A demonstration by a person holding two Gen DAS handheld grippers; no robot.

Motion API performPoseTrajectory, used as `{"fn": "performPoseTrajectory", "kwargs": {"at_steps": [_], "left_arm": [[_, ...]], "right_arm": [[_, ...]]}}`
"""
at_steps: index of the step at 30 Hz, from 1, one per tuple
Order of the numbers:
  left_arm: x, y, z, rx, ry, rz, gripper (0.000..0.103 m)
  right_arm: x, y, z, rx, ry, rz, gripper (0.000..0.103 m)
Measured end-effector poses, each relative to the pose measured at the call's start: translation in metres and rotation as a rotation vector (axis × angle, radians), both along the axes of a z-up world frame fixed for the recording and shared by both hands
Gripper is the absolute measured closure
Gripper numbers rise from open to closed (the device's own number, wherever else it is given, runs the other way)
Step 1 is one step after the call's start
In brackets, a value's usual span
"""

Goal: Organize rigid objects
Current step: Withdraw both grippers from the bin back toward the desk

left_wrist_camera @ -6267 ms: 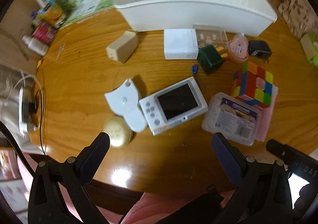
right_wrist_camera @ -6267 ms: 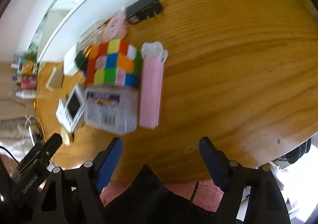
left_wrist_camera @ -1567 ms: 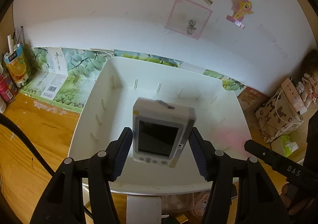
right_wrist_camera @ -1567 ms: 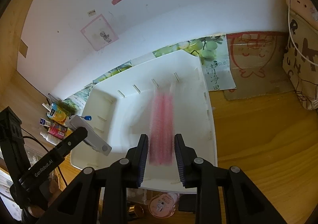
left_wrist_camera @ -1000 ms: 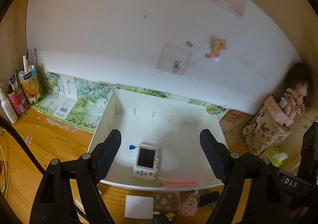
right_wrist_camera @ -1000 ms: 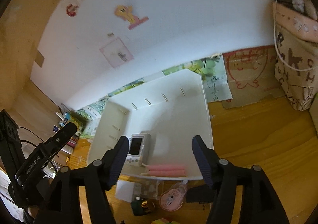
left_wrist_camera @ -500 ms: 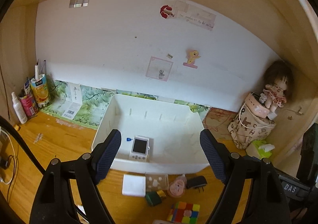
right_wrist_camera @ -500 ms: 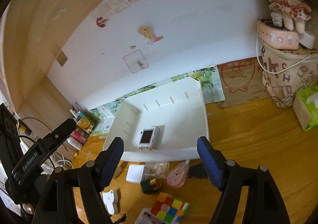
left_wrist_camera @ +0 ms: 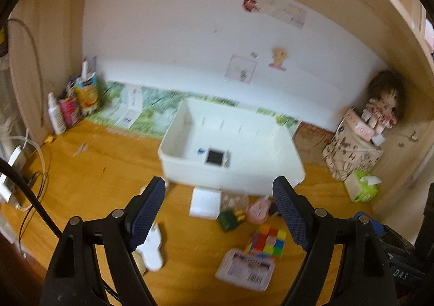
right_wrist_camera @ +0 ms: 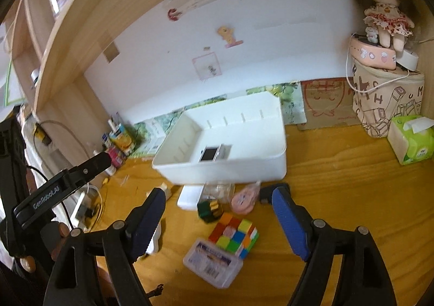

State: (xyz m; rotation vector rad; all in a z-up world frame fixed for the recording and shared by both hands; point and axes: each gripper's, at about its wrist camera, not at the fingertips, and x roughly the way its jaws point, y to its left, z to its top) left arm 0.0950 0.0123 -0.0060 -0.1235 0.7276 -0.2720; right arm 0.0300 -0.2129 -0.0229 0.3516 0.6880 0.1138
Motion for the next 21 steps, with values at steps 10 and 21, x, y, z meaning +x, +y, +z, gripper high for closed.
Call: {"fn": "performPoseTrajectory", "kwargs": {"at_steps": [10,21], "left_arm": [[-0.014,0.021,-0.028,0.109,0.139,0.072,0.019],[-0.003,0.038,-0.065,0.176,0.322,0.079,0.019]], "right_arm": [[-0.020,0.030,-0.027,-0.002,0.076,0.079,0.019],[-0.011,0.048,-0.063,0.047,0.211,0.112,0.015]]}}
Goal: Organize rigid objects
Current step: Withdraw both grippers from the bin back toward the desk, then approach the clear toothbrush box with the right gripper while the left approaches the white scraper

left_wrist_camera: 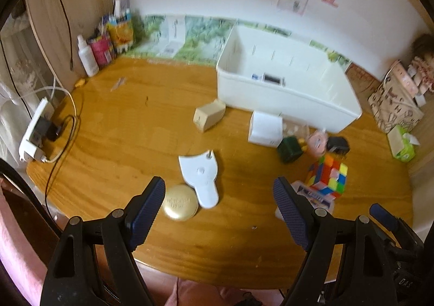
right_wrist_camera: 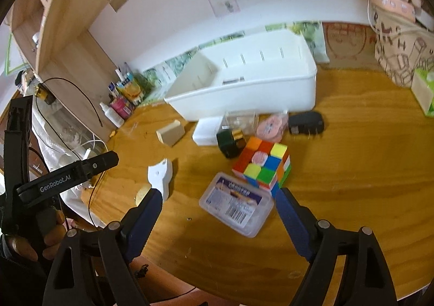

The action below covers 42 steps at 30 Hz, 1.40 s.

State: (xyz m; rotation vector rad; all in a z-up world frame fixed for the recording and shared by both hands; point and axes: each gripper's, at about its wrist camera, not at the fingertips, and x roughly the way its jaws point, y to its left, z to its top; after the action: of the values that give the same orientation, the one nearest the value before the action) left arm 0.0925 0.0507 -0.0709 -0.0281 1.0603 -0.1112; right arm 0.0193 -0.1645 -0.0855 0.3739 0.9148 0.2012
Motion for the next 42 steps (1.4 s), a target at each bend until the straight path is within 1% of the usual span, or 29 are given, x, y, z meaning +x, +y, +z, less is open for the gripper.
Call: {"fn": "performPoseTrajectory", "kwargs": {"at_steps": [2,3,4,8,13,17,23,28,34,37,42], "left_arm": [[0.006,0.002,-0.010,-0.001,0.047,-0.008,0.019],[0.008,0.003,-0.014,-0.001,0.068,-0.014,0.018],[0.012,0.004,-0.020,0.000,0.093,-0.023,0.018],[0.026,0.005,-0.038,0.022,0.179,-0.074,0.018],[0.047,0.011,-0.059,0.047,0.282,-0.123,0.017],[0.062,0.013,-0.073,0.055,0.352,-0.152,0.017],[0.076,0.013,-0.096,0.094,0.464,-0.225,0.017],[0.084,0.011,-0.109,0.136,0.522,-0.284,0.017],[0.087,0.006,-0.119,0.148,0.552,-0.358,0.017],[0.086,-0.001,-0.122,0.130,0.567,-0.398,0.017],[0.084,-0.010,-0.130,0.155,0.609,-0.452,0.016]], "right_arm": [[0.002,0.001,-0.004,0.002,0.026,-0.004,0.009],[0.003,0.002,-0.007,0.001,0.040,-0.008,0.004],[0.004,0.003,-0.010,-0.001,0.050,-0.011,0.002],[0.012,0.009,-0.022,-0.004,0.104,-0.030,0.002],[0.022,0.020,-0.040,-0.005,0.198,-0.069,0.002],[0.030,0.028,-0.051,-0.008,0.256,-0.110,0.002],[0.039,0.039,-0.067,-0.019,0.333,-0.185,0.002],[0.043,0.045,-0.073,-0.045,0.365,-0.257,0.002],[0.044,0.047,-0.082,-0.064,0.390,-0.339,0.002],[0.044,0.050,-0.085,-0.084,0.394,-0.373,0.002],[0.045,0.052,-0.091,-0.111,0.406,-0.413,0.002]]}}
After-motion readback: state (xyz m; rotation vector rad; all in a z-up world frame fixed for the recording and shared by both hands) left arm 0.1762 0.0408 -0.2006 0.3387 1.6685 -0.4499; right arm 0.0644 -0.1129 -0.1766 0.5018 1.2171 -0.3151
